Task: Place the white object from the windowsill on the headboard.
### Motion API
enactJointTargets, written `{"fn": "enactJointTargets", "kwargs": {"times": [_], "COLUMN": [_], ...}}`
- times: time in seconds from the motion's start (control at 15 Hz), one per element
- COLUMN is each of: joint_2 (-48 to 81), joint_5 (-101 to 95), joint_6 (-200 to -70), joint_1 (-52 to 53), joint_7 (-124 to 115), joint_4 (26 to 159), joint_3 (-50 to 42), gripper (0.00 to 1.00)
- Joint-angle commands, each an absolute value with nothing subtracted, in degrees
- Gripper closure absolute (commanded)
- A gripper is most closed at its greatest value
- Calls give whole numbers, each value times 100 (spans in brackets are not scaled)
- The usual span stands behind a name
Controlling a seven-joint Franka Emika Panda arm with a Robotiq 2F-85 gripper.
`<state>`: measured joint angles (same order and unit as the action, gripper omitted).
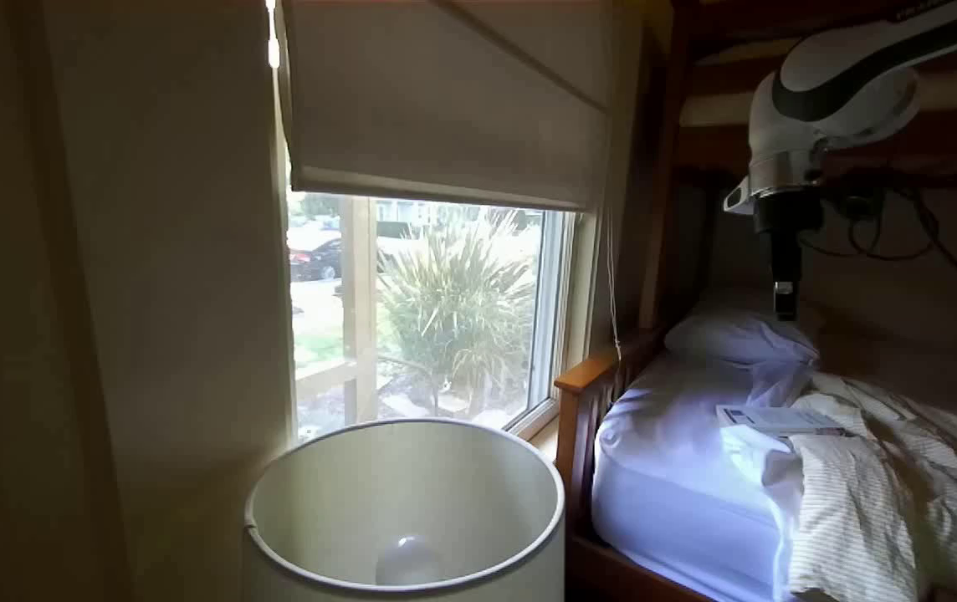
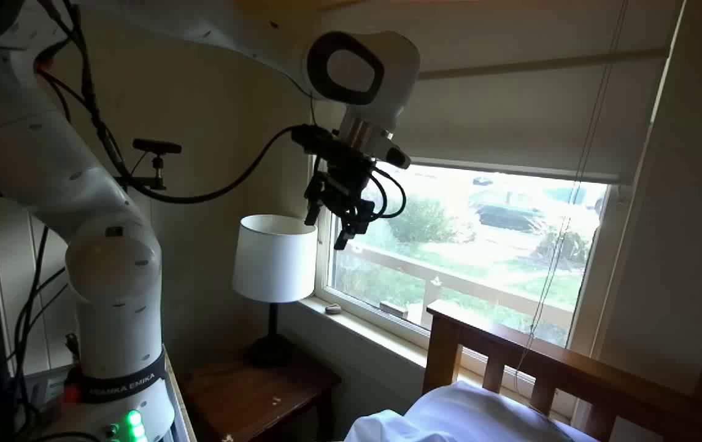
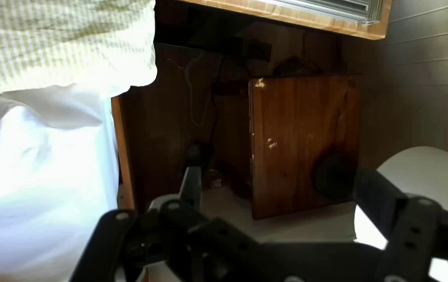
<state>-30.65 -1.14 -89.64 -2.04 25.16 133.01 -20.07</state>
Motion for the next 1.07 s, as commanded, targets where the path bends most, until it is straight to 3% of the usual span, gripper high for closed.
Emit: {"fn": "enactJointTargets", "kwargs": {"times": [0.0, 1.0], "joint_2": [-3028, -2906], "joint_5": [-50, 138], "joint_6": [-8957, -9432], "joint_1": [-380, -211], "joint_7": [2588, 2501], "joint_4": [13292, 13633], "joint_3": [-1865, -1615], "gripper": [0, 0]}}
